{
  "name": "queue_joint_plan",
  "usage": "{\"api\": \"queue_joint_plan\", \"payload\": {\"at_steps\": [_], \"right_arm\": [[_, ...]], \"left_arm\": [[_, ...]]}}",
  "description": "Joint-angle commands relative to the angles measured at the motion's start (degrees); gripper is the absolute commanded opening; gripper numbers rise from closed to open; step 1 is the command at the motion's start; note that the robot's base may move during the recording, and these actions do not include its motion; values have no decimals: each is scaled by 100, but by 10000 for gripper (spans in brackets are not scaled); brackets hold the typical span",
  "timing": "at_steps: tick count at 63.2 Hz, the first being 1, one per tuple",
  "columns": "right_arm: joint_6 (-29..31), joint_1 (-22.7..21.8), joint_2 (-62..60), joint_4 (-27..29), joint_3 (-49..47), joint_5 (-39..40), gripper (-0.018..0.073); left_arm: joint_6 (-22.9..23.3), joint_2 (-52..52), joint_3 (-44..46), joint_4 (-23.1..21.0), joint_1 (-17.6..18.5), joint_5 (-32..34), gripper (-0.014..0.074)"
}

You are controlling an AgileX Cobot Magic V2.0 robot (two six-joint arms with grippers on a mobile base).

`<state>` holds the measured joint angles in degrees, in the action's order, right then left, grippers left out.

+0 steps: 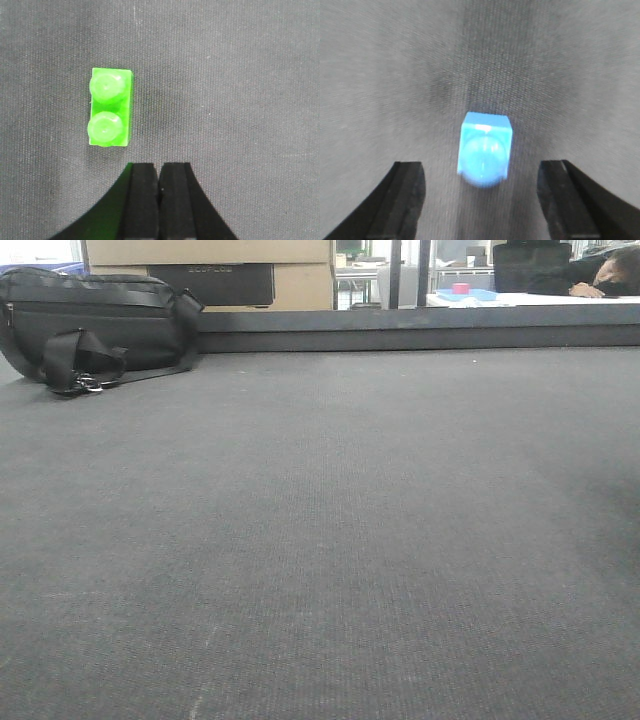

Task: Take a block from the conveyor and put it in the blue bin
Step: 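Close left gripper on green brick and right gripper on blue brick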

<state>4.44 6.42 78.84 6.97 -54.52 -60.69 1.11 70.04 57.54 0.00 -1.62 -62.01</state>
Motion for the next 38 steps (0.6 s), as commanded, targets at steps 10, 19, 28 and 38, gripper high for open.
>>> {"api": "queue_joint_plan", "payload": {"at_steps": [10,19,28,38], "right_arm": [[9,-2,708,-29,222,334,369],[9,-2,845,-129,222,620,221],[9,-2,826,-129,195,582,-162],[9,-2,509,-118,-46,351,-154]], "left_arm": [[28,-13,42,0,-4,14,-111],[154,-13,42,-30,-4,-13,-111],[422,-2,65,-66,-50,-231,-111],[58,279,314,-104,-343,-707,-111]]}}
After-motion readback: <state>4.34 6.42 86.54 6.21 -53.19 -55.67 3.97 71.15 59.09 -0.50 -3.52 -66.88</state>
